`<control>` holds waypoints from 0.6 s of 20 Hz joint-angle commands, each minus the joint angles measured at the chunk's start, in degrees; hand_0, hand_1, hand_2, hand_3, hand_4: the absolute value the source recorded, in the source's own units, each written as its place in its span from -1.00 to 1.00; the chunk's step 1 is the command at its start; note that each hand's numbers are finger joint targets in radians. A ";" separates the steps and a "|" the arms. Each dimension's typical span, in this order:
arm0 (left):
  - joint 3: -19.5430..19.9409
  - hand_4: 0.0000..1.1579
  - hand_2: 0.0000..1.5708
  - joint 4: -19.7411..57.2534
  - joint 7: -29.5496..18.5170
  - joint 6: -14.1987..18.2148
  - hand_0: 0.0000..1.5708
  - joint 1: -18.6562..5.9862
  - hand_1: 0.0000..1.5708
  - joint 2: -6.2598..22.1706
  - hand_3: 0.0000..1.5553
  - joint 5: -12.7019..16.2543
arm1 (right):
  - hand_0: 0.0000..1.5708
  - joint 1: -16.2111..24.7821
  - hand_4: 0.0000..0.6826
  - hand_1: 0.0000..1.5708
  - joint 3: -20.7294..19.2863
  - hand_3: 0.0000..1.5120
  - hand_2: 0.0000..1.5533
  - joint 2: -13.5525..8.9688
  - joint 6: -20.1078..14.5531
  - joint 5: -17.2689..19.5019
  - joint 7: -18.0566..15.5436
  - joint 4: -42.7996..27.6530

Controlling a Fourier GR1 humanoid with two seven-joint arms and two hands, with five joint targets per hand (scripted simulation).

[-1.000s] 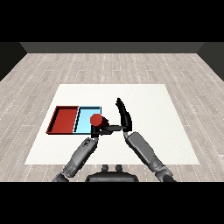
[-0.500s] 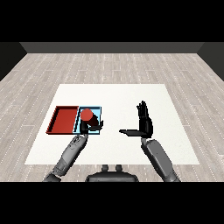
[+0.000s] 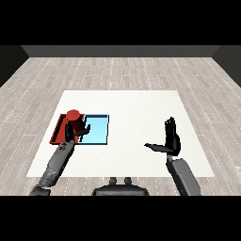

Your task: Pick the red can and put it in the red box

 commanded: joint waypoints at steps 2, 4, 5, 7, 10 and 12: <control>3.91 0.93 0.99 8.99 4.18 -2.43 1.00 -4.11 1.00 4.96 0.93 -0.97 | -1.00 2.20 -1.00 -1.00 -1.69 -1.00 -1.00 -0.84 0.58 1.32 -0.29 2.30; 5.23 0.88 0.99 20.05 3.09 -4.12 1.00 -10.29 1.00 4.46 0.91 -1.50 | -1.00 0.34 -1.00 -1.00 -3.26 -1.00 -1.00 -1.51 -0.58 1.35 1.67 2.36; 5.78 0.90 0.98 23.41 2.83 -5.58 1.00 -11.45 1.00 5.90 0.89 -1.74 | -1.00 0.01 -1.00 -1.00 -4.28 -1.00 -1.00 -2.14 -0.08 0.40 2.82 3.02; 6.02 0.88 0.99 28.57 -0.07 -4.84 1.00 -12.08 1.00 4.28 0.89 -3.41 | -1.00 -0.76 -1.00 -1.00 -3.92 -1.00 -1.00 0.09 0.12 1.82 -0.07 7.18; 7.99 0.83 0.99 40.20 -2.46 -4.18 1.00 -17.94 1.00 3.01 0.92 -4.09 | -1.00 -2.63 -1.00 -1.00 -2.81 -1.00 -1.00 0.24 -2.53 3.76 3.33 6.60; 8.34 0.81 0.98 44.06 -2.31 -3.47 1.00 -18.61 1.00 2.68 0.93 -4.55 | -1.00 -5.80 -1.00 -1.00 -1.26 -1.00 -1.00 3.22 -0.80 3.80 0.58 12.14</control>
